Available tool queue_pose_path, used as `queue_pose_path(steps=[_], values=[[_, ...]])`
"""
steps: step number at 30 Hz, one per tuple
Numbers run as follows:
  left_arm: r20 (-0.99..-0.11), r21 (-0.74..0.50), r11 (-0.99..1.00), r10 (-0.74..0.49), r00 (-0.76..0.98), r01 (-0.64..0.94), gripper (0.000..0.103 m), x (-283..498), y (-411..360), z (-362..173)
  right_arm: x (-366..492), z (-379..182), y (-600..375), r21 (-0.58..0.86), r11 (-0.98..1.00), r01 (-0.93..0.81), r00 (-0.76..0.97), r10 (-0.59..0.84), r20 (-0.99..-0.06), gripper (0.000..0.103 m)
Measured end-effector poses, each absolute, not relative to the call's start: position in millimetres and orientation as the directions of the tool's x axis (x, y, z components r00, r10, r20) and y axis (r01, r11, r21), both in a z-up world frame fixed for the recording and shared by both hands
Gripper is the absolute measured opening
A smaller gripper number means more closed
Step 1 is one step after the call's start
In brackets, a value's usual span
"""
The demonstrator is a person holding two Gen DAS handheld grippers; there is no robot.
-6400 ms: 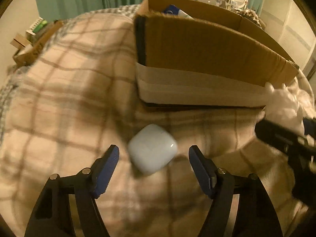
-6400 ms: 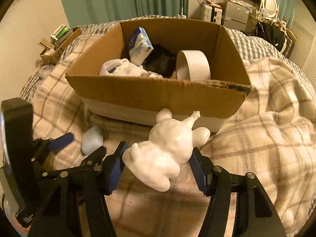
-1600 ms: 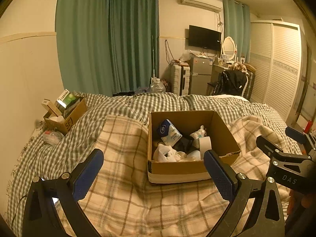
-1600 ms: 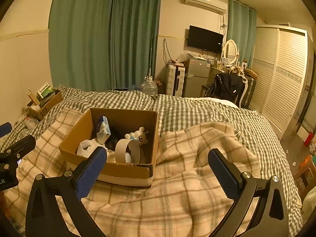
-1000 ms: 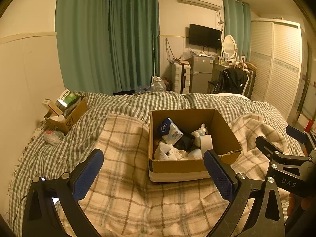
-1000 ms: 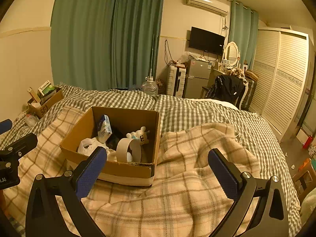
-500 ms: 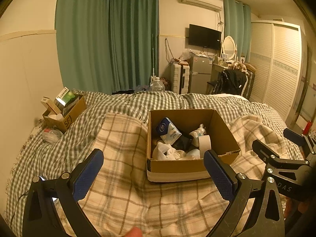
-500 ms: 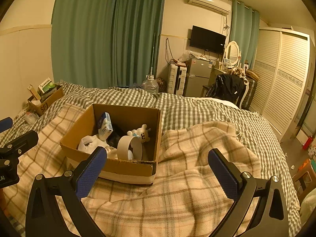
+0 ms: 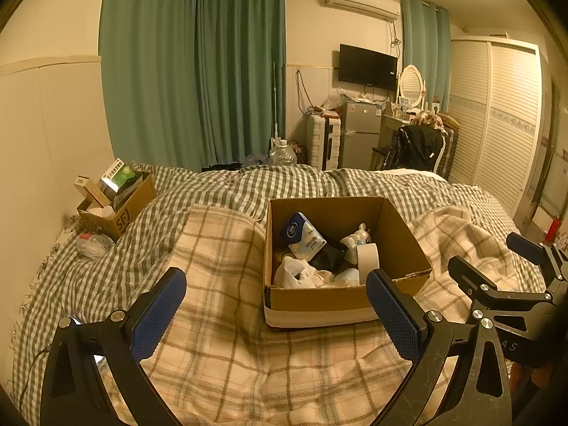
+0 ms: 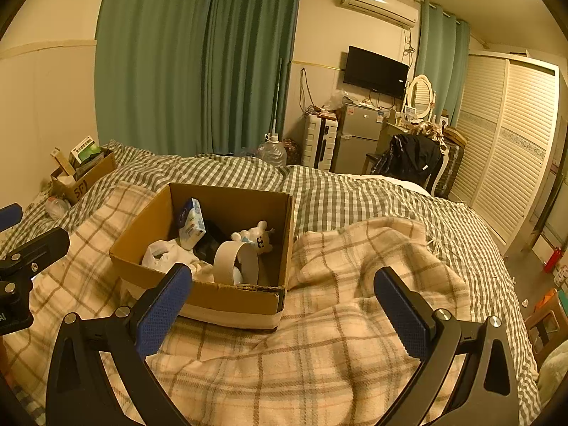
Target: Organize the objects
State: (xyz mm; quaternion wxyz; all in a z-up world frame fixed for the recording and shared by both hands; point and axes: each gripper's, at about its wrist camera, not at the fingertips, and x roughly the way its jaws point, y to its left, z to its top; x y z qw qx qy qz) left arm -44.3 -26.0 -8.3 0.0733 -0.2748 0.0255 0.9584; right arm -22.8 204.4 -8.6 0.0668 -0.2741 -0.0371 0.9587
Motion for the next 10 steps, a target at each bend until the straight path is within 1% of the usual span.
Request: queue_pose_path(steps=[5,10], values=[[-0.534,0.019,-0.989,0.113,-0.838,-0.146,0.103,-44.4,-25.6,-9.2,-22.5,-8.8,204.3,-0.107,-0.988,-0.109,-0.841,0.15,-0.521,0.103],[-0.52,0.03,-0.988,0.116,-0.846,-0.154,0.103,-41.4,-24.3,-9.1,-22.2,-8.6,203.8,-0.107,-0.988,-0.113,-0.842,0.152,-0.518,0.103]])
